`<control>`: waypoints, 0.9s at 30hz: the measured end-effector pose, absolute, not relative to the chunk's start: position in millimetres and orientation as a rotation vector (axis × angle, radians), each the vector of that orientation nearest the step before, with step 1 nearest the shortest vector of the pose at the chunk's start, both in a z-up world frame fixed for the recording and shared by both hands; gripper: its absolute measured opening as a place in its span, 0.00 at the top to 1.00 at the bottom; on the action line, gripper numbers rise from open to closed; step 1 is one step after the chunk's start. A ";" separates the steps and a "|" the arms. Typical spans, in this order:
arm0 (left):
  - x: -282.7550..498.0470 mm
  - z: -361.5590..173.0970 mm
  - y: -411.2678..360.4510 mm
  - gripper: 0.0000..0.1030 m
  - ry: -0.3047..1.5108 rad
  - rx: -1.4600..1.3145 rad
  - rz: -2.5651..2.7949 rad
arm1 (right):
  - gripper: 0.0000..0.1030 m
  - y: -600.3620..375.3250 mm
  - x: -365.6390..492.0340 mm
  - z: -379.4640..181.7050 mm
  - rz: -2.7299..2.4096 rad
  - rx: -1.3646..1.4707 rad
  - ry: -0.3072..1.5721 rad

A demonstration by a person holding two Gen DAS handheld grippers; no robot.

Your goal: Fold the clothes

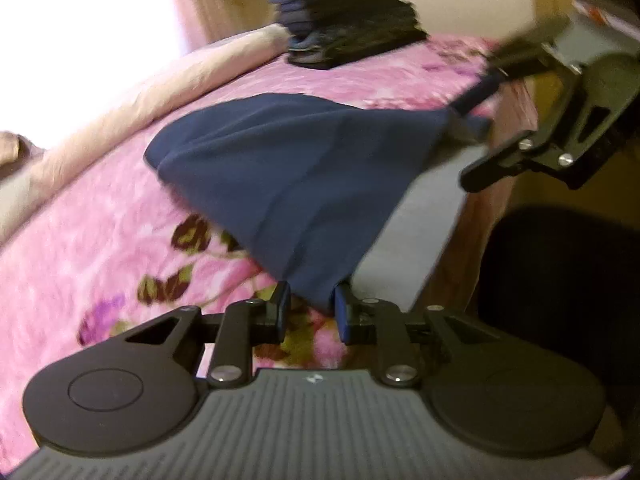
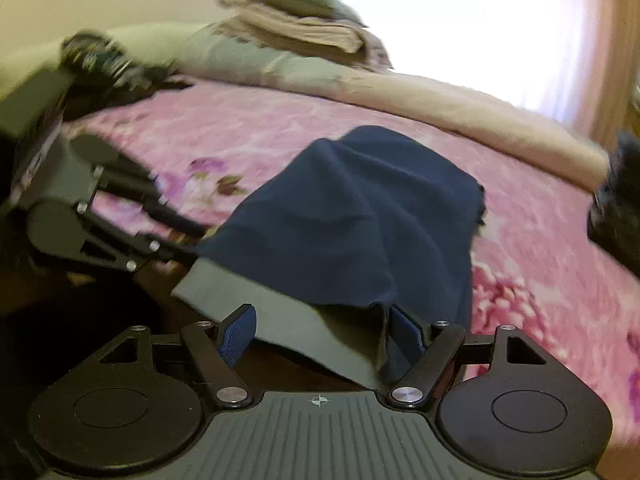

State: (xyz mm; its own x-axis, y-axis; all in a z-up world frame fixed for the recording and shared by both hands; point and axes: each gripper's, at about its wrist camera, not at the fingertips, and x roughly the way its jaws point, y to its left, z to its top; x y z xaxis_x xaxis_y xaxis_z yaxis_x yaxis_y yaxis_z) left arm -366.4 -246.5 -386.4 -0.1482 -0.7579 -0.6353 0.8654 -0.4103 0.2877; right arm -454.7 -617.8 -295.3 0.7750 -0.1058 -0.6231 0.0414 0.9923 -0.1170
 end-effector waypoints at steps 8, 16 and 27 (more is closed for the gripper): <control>-394.6 -400.1 -249.9 0.87 -0.047 1.022 -1.691 | 0.26 -613.0 -449.0 -306.7 -0.091 -0.125 0.663; -401.3 -380.3 -218.5 1.00 0.058 0.953 -1.766 | 0.26 -623.2 -456.1 -312.6 -0.183 -0.150 0.638; -402.4 -385.8 -215.8 1.00 0.209 0.867 -1.825 | 0.26 -633.8 -470.7 -309.2 -0.178 -0.062 0.630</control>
State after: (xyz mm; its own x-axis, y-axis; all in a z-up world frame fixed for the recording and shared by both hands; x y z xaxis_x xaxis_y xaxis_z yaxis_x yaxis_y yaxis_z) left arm -402.4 -215.8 -385.8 -0.1813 -0.7413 -0.6462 0.8684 -0.4291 0.2486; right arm -470.7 -633.8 -309.2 0.7931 -0.1844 -0.5806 0.1468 0.9828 -0.1118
